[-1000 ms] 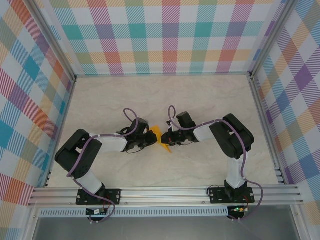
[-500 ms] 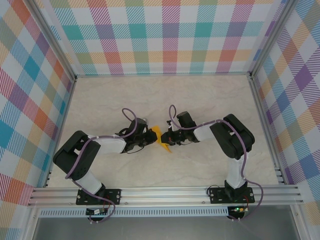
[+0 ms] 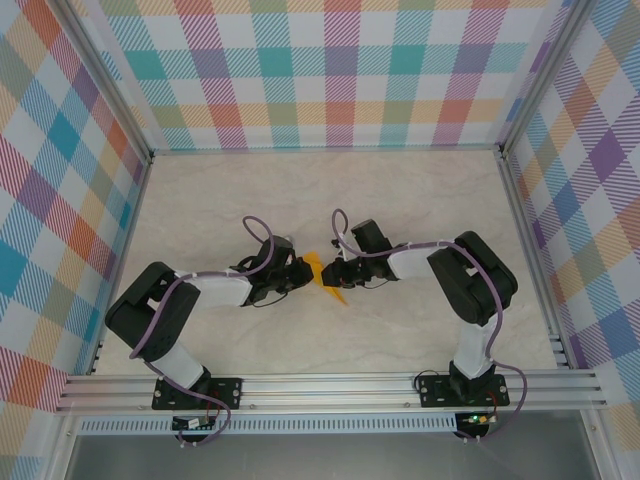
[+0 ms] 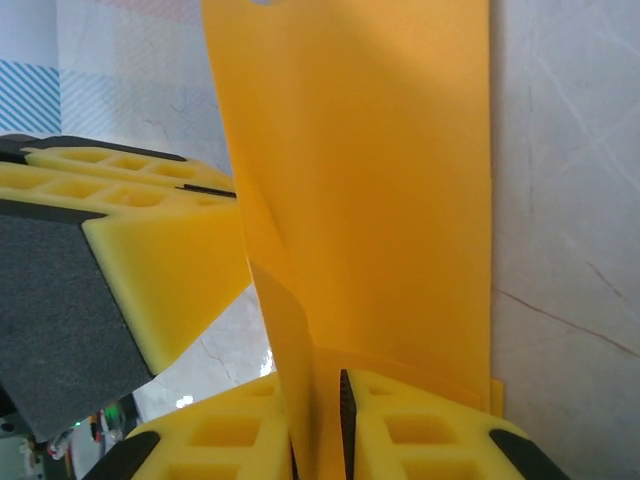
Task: Fold a paper plane with a square sheet of paper (pick it up from the middle)
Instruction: Fold the wing for the fifth time at the center of the table.
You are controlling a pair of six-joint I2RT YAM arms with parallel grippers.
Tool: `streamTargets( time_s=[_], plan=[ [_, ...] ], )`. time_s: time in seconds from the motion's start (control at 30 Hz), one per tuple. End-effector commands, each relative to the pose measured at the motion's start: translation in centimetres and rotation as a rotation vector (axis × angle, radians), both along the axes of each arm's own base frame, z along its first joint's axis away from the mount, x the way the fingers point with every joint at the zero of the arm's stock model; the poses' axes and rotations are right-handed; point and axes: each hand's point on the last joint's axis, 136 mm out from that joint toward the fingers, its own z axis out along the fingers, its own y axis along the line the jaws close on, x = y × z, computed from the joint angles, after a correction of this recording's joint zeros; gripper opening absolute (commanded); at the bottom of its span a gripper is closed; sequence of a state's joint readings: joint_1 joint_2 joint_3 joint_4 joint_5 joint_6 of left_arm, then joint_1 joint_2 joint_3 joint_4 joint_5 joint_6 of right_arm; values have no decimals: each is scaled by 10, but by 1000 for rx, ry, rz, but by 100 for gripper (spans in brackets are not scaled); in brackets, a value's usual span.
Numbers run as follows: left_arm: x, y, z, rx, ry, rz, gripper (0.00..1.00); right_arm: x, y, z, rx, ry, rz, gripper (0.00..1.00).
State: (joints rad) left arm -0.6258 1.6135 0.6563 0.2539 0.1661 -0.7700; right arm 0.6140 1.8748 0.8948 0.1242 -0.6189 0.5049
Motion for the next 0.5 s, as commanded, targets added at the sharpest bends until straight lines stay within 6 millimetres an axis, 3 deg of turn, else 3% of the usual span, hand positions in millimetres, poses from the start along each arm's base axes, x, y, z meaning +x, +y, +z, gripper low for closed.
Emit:
streamTargets(
  time_s=[0.0, 0.47],
  plan=[
    [6, -3, 4, -10, 4, 7, 12, 4, 2, 9, -20, -78, 41, 20],
    [5, -5, 6, -20, 8, 5, 12, 10, 12, 15, 13, -166, 96, 21]
  ],
)
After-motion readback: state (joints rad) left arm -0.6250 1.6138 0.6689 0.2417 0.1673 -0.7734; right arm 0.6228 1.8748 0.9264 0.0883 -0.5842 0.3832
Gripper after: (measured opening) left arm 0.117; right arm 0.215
